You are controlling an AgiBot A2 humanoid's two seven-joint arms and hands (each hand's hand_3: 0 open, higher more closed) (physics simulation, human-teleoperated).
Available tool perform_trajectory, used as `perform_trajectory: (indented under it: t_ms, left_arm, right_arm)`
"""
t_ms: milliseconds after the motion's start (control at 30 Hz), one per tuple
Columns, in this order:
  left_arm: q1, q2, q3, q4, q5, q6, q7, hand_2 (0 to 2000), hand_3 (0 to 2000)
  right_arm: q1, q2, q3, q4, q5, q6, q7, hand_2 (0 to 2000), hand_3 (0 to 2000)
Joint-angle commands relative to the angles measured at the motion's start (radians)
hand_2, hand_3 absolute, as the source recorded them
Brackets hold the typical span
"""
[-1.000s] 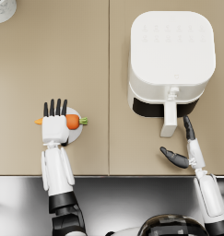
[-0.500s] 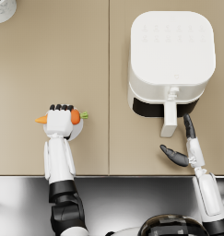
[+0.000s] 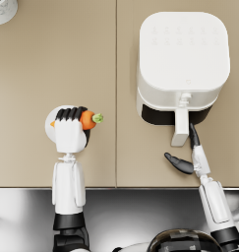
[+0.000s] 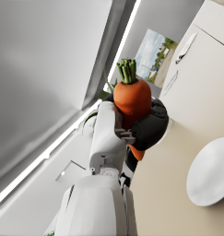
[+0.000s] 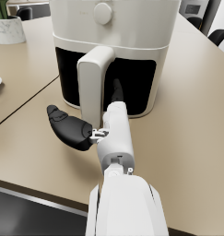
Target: Pick up the carrot and place it into the air fryer
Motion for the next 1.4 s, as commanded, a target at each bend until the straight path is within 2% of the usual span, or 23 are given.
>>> perform_trajectory:
  t_ms: [33,167,233,300,333,367,467,500,600,700,900,1167,1200,1233,1333,1367,1400]
  left_arm:
    - [-0.004,0.001,-0.016,-0.161,-0.031,0.0,0.001,2000,2000]
    - [-0.008,0.007,-0.007,-0.192,-0.09,0.001,0.004,2000,2000]
    - [-0.007,0.011,0.005,-0.195,-0.1,0.002,0.004,2000,2000]
    - [-0.003,0.015,0.014,-0.193,-0.105,0.002,0.005,2000,2000]
    - [-0.004,0.017,0.015,-0.199,-0.107,0.002,0.005,2000,2000]
    - [-0.004,0.018,0.014,-0.199,-0.108,0.002,0.005,2000,2000]
    - [-0.004,0.024,0.042,-0.211,-0.109,0.002,0.005,2000,2000]
    - [0.004,0.028,0.053,-0.203,-0.11,0.002,0.005,2000,2000]
    - [0.024,0.039,0.077,-0.195,-0.11,0.001,0.005,2000,2000]
    - [0.033,0.049,0.111,-0.188,-0.11,0.001,0.005,2000,2000]
    - [0.084,0.086,0.216,-0.125,-0.111,0.001,0.005,2000,2000]
    - [0.224,0.19,0.386,0.048,-0.111,0.0,0.005,2000,2000]
    - [0.238,0.202,0.407,0.062,-0.111,0.0,0.005,2000,2000]
    - [0.243,0.21,0.434,0.074,-0.11,0.0,0.005,2000,2000]
    - [0.249,0.226,0.508,0.089,-0.11,0.0,0.005,2000,2000]
    - [0.255,0.235,0.525,0.1,-0.11,0.0,0.005,2000,2000]
    - [0.262,0.244,0.539,0.117,-0.11,0.0,0.005,2000,2000]
  right_arm:
    - [0.035,-0.015,0.012,-0.107,0.0,0.0,0.0,0,0]
    - [0.066,-0.034,0.021,-0.17,0.0,0.0,0.0,0,0]
    - [0.074,-0.04,0.034,-0.156,0.0,-0.005,0.021,0,0]
    - [0.083,-0.047,0.046,-0.135,0.0,-0.006,0.015,0,0]
    - [0.087,-0.051,0.044,-0.13,0.0,-0.004,0.011,1361,327]
    - [0.102,-0.057,0.05,-0.142,0.0,-0.017,0.007,2000,653]
    - [0.141,-0.073,0.081,-0.18,0.002,-0.092,0.001,2000,1633]
    - [0.14,-0.073,0.099,-0.16,0.002,-0.098,0.0,2000,1960]
    - [0.11,-0.043,0.142,-0.096,0.003,-0.077,-0.001,2000,2000]
    - [0.042,0.019,0.181,0.033,0.004,-0.101,-0.004,2000,2000]
    - [-0.106,0.22,0.342,0.356,0.006,-0.117,-0.009,2000,2000]
    - [-0.169,0.447,0.585,0.621,0.005,-0.02,-0.002,2000,2000]
    - [-0.519,0.053,0.188,0.652,0.005,-0.012,-0.002,2000,2000]
    - [-0.261,0.415,0.537,0.677,0.005,-0.031,-0.004,2000,2000]
    - [-0.288,0.427,0.58,0.72,0.004,0.018,-0.003,2000,2000]
    - [-0.296,0.447,0.221,0.54,0.004,0.035,0.0,2000,2000]
    - [-0.297,0.453,0.218,0.546,0.004,0.052,0.0,2000,2000]
